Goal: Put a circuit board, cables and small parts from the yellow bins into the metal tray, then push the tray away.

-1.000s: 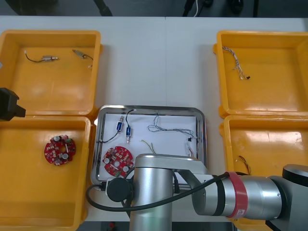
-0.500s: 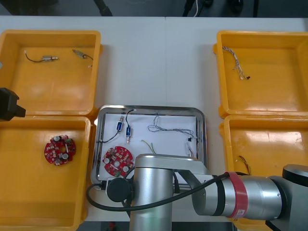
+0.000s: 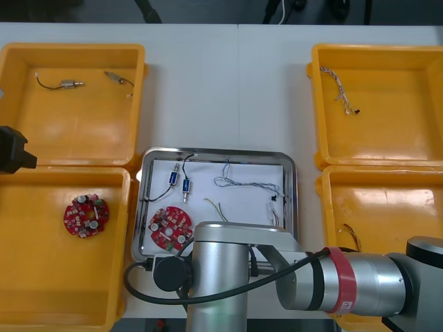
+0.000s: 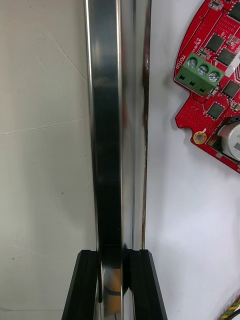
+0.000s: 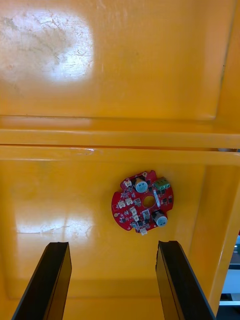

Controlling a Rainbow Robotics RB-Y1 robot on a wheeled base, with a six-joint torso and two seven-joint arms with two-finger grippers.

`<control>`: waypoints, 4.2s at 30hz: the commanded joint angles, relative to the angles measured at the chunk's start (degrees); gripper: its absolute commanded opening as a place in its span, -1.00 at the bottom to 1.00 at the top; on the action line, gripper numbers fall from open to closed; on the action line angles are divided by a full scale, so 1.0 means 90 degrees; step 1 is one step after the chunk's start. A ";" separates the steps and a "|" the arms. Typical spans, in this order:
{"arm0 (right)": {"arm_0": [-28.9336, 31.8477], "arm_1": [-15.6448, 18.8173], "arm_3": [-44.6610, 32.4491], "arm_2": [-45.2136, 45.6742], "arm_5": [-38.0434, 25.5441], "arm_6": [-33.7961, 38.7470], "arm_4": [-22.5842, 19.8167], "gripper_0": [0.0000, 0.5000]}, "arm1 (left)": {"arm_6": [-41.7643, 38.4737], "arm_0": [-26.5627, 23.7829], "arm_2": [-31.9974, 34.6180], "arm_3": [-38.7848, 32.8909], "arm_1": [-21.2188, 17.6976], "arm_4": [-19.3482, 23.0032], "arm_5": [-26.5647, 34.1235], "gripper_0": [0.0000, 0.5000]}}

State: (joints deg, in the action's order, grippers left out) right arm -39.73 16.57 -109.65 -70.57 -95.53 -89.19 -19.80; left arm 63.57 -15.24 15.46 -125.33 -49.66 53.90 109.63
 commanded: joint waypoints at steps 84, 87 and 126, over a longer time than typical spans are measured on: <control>-0.2500 0.1147 0.0728 -0.0313 0.1503 0.0193 0.0940 -0.80 | 0.0554 0.0111 0.0206 -0.0176 0.0059 -0.0062 0.0041 1.00; -0.2588 0.1157 0.0845 -0.0313 0.1561 0.0173 0.0940 -0.81 | 0.0554 0.0111 0.0206 -0.0176 0.0059 -0.0062 0.0041 1.00; -0.3340 0.1225 0.2427 -0.0323 0.3280 0.0134 0.1077 -0.81 | 0.0554 0.0111 0.0206 -0.0176 0.0059 -0.0062 0.0041 1.00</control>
State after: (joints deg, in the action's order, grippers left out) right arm -66.59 26.48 -88.49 -73.09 -67.85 -88.98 -11.57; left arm 63.57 -15.24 15.49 -125.36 -49.65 53.89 109.63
